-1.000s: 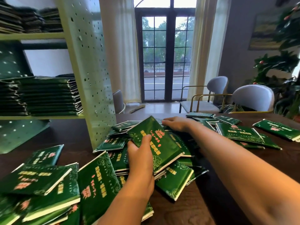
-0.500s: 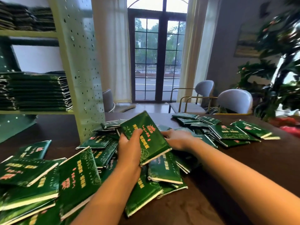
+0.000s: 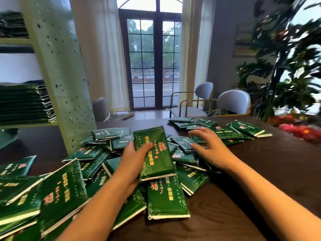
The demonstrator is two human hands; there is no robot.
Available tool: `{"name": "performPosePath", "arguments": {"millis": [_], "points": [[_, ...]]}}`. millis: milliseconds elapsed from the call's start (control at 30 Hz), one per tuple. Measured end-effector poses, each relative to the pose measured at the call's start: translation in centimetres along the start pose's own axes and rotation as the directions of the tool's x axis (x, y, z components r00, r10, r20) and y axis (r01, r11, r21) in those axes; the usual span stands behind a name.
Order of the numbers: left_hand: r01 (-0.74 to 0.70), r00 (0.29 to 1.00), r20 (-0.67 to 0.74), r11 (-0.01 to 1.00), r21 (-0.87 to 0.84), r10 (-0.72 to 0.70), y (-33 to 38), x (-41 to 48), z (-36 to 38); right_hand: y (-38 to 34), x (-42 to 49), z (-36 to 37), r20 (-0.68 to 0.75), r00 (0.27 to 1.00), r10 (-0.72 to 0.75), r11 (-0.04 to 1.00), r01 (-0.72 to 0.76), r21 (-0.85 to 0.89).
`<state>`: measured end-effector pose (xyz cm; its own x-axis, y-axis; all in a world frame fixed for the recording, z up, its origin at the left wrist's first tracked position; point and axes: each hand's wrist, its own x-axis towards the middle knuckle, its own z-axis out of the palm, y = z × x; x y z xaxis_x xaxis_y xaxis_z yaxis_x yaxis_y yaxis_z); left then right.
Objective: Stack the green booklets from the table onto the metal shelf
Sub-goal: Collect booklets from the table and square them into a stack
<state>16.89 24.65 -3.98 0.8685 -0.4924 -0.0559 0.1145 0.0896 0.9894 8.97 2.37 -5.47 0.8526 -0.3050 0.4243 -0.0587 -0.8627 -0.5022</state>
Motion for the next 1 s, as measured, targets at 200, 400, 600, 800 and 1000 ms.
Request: {"name": "performPosePath", "arguments": {"millis": [200,400,600,800,1000], "points": [[-0.019,0.999,0.036,1.0,0.02,0.018,0.0,-0.4,0.4,0.2,-0.7,-1.6,0.225,0.815,0.535,0.795,-0.394,-0.46],[-0.034,0.998,0.06,0.998,0.05,0.031,-0.2,-0.6,0.7,-0.2,-1.4,-1.9,0.229,0.721,0.654,0.683,-0.433,-0.588],[-0.038,0.998,0.059,0.999,0.024,0.037,-0.2,-0.8,0.6,-1.6,-1.4,-1.2,0.214,0.787,0.579,0.756,-0.419,-0.503],[-0.031,0.998,0.058,0.999,0.019,0.03,0.0,-1.0,0.7,-2.3,-1.9,0.1,0.136,0.852,0.505,0.734,-0.342,-0.587],[-0.031,0.997,0.069,1.0,0.002,0.03,0.0,-1.0,0.8,-3.2,-2.0,-0.1,0.08,0.926,0.368,0.801,-0.273,-0.532]]}}
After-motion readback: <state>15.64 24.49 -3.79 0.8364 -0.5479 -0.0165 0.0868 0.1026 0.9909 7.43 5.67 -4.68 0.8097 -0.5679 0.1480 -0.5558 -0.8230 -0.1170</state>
